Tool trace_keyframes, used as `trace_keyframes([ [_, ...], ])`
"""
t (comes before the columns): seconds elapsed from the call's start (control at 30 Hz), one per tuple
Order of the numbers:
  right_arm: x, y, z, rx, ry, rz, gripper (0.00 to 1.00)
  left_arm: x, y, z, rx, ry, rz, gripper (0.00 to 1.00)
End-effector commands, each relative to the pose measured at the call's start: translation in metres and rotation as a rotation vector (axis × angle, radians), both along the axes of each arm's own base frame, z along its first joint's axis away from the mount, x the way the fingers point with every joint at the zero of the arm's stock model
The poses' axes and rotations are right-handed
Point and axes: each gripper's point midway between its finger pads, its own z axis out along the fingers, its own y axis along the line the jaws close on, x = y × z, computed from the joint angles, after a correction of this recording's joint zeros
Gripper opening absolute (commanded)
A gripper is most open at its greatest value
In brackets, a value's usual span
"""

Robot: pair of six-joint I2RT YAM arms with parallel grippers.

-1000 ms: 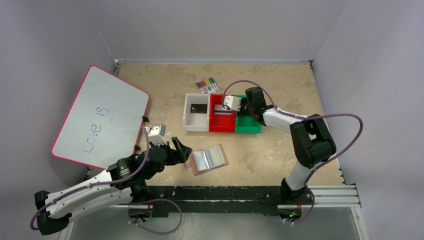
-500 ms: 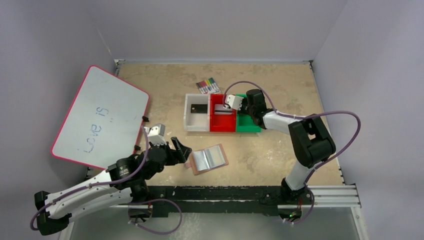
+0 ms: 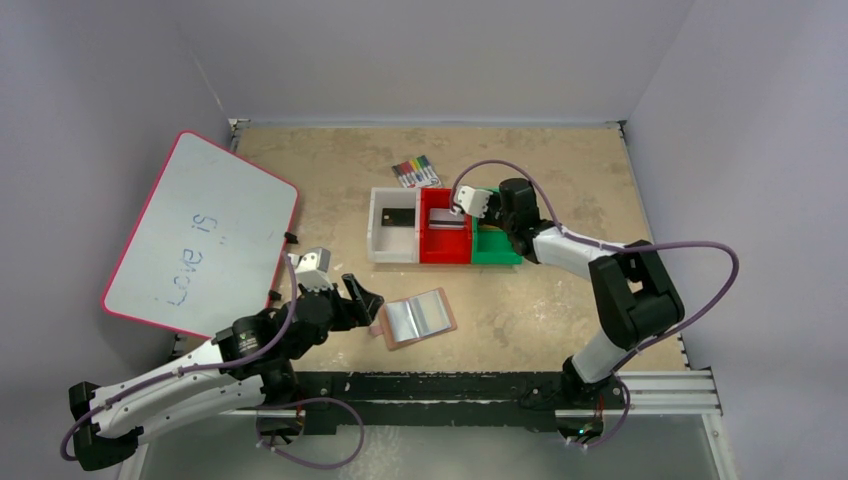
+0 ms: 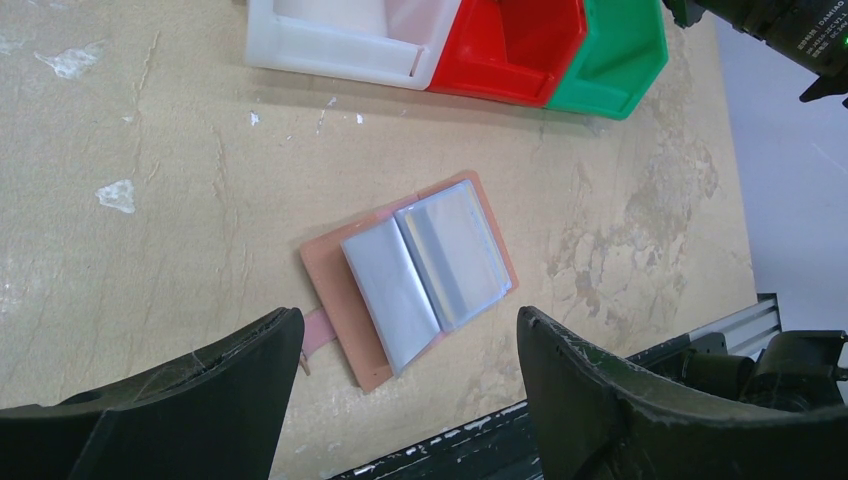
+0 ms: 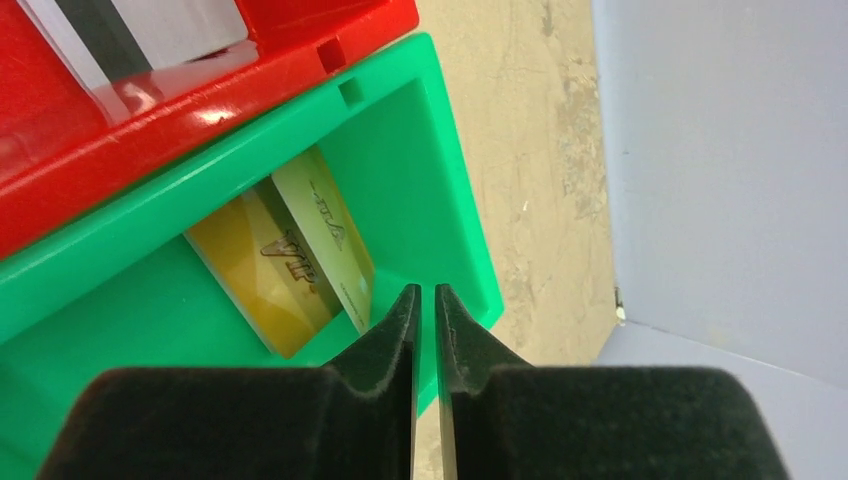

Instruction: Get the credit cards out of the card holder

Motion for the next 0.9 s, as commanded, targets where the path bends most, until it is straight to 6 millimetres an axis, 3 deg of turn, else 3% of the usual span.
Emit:
trace_keyframes([
  [0.0, -0.001, 0.012, 0.014, 0.119, -0.01, 0.006, 0.14, 0.002, -0.004, 0.012, -0.047, -0.016, 0.007, 0.77],
  [0.1, -0.002, 0.023, 0.009, 0.224, 0.064, -0.029, 0.16, 0.002, -0.005, 0.012, -0.051, -0.015, 0.005, 0.77],
  [0.2, -0.007, 0.028, 0.008, 0.319, 0.1, -0.069, 0.29, 0.002, -0.006, 0.012, -0.052, -0.014, 0.003, 0.77],
  [0.27, -0.01, 0.026, 0.015, 0.343, 0.064, -0.074, 0.33, 0.002, -0.006, 0.012, -0.051, -0.013, 0.002, 0.77],
  [0.5, -0.017, 0.016, 0.01, 0.249, 0.011, -0.031, 0.36, 0.003, -0.01, 0.009, -0.045, -0.01, -0.004, 0.77],
  [0.87, -0.015, 0.024, -0.013, 0.185, 0.078, 0.04, 0.41, 0.003, -0.013, 0.01, -0.046, -0.007, -0.014, 0.77],
])
